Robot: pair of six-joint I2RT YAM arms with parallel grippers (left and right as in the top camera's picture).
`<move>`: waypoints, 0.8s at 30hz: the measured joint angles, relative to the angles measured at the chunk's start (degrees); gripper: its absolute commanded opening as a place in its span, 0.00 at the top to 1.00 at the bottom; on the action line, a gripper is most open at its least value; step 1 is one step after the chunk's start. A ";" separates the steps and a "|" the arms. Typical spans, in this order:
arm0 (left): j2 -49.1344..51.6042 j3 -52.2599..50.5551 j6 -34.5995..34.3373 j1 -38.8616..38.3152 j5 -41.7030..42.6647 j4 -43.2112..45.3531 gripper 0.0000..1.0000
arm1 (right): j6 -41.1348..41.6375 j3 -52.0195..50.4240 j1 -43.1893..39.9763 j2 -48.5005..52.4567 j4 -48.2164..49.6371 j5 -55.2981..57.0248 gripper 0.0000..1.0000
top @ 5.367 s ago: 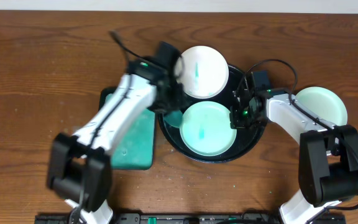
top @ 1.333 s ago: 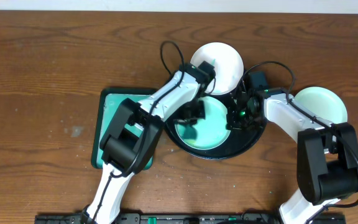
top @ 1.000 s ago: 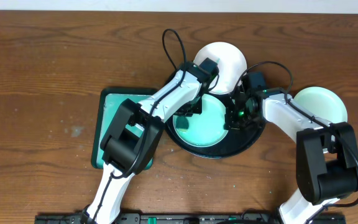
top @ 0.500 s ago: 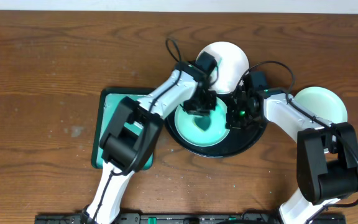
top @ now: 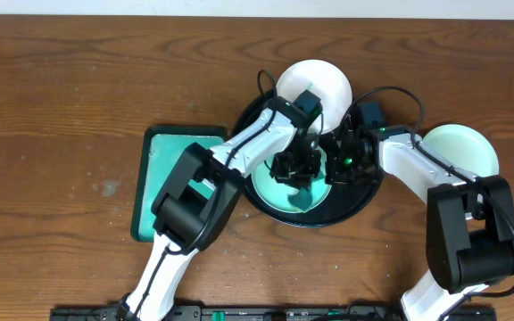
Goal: Clean dirty plates on tray and stack at the side
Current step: 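Scrub the second pale green plate with the sponge while the right gripper holds it, then return the sponge to the teal tray with the left gripper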
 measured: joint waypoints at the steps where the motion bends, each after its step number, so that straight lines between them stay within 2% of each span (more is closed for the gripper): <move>1: 0.00 0.00 -0.02 0.28 -0.07 -0.79 0.93 | 0.00 0.00 0.00 0.00 0.00 0.00 0.99; 6: -1.81 -0.61 0.00 3.15 -4.46 -5.55 0.93 | 0.00 0.00 0.00 0.00 0.02 0.00 0.99; 16: -21.86 -1.27 -0.02 14.75 -32.24 -13.11 0.93 | 0.04 -0.02 0.02 0.00 0.33 0.02 0.99; 21: -21.99 -5.44 -0.81 21.99 -38.10 -9.62 0.92 | 0.22 -0.02 0.02 0.00 0.57 0.02 0.99; 23: -21.11 -9.79 -1.57 24.70 -37.81 -6.80 0.83 | 0.26 -0.04 0.02 0.00 0.66 0.02 0.99; 24: -20.52 -12.26 -1.75 26.03 -37.16 -5.33 0.83 | 0.26 -0.04 0.02 0.00 0.68 0.02 0.99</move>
